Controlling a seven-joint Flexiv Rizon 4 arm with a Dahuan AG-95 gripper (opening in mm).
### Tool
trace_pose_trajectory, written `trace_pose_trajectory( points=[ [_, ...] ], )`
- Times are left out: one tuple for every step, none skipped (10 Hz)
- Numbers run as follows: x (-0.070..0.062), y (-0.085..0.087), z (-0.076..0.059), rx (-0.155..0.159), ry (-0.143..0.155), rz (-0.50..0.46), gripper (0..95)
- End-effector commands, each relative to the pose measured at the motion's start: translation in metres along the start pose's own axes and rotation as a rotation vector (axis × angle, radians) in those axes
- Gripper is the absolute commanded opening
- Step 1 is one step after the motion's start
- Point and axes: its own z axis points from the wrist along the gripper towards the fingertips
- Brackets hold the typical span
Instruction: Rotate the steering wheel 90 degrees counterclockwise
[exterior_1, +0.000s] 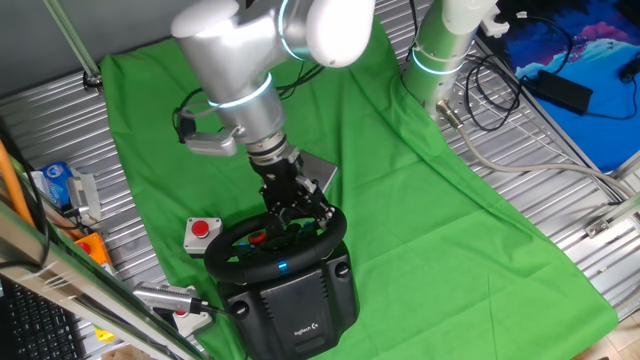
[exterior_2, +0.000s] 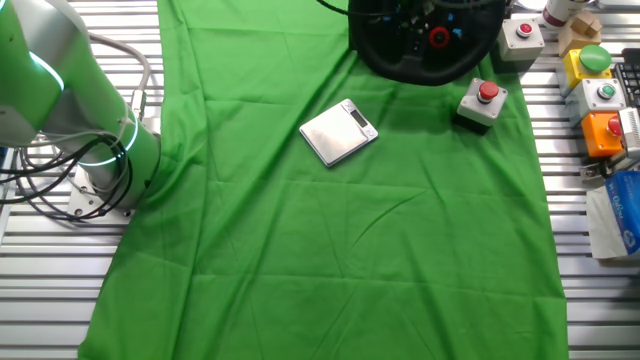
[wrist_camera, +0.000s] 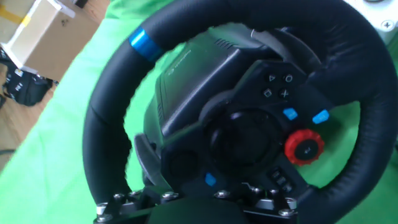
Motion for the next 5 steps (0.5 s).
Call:
trace_pose_trajectory(
  points=[
    [0.0121,-0.0083,0.0025,0.01,-0.027,-0.057,76.0],
    [0.0135,-0.01,0.0039,0.016,-0.033,-0.07,76.0],
    [0.0137,-0.0104,0.0042,0.02,-0.034,-0.074,76.0],
    [0.014,-0.011,0.0048,0.031,-0.037,-0.083,76.0],
    [0.014,-0.011,0.0048,0.03,-0.036,-0.08,76.0]
  ],
)
